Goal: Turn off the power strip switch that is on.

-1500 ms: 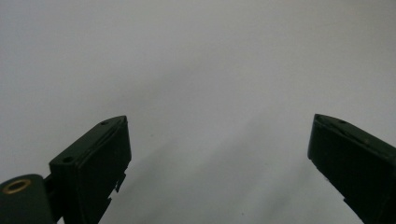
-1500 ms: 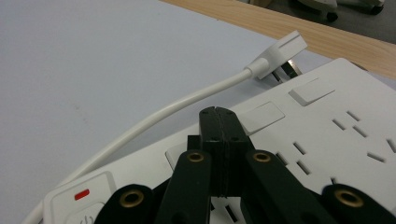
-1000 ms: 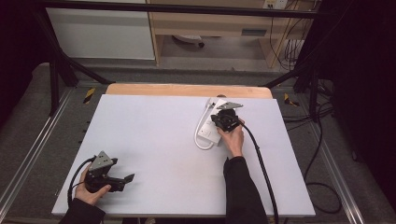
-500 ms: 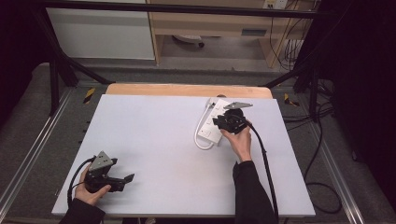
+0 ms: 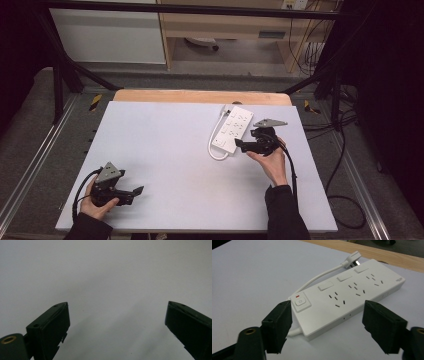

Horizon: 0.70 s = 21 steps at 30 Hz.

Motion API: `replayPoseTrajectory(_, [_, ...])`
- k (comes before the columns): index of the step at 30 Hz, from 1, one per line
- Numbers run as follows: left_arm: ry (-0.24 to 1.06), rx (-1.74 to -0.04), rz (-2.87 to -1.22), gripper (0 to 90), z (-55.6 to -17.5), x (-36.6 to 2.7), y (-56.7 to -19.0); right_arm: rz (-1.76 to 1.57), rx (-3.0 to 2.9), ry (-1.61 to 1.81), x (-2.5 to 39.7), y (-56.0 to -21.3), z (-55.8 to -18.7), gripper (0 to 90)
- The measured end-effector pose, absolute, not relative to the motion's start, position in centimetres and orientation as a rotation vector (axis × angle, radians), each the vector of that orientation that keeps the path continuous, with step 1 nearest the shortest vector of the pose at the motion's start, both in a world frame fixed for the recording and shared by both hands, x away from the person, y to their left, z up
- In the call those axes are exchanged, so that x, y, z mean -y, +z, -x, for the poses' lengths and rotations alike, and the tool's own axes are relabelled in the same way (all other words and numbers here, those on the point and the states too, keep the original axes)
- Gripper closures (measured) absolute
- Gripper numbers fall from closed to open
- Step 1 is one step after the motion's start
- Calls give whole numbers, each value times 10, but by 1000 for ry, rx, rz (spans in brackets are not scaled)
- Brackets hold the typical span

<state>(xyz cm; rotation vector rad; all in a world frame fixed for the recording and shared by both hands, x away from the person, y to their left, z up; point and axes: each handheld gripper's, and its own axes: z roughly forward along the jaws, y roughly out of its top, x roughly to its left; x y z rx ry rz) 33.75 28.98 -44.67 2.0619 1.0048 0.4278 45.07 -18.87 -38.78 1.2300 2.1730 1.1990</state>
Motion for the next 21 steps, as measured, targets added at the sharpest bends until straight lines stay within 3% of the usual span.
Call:
replayPoseTrajectory(9, [428,-1002,-2065,56,-337,-290,-447,-1222,-2200,1168,198,-391,-428,74])
replayPoseTrajectory(21, [426,-1003,-2070,56,-337,-289,-447,-1219,-2229,1144,213,-396,-401,15])
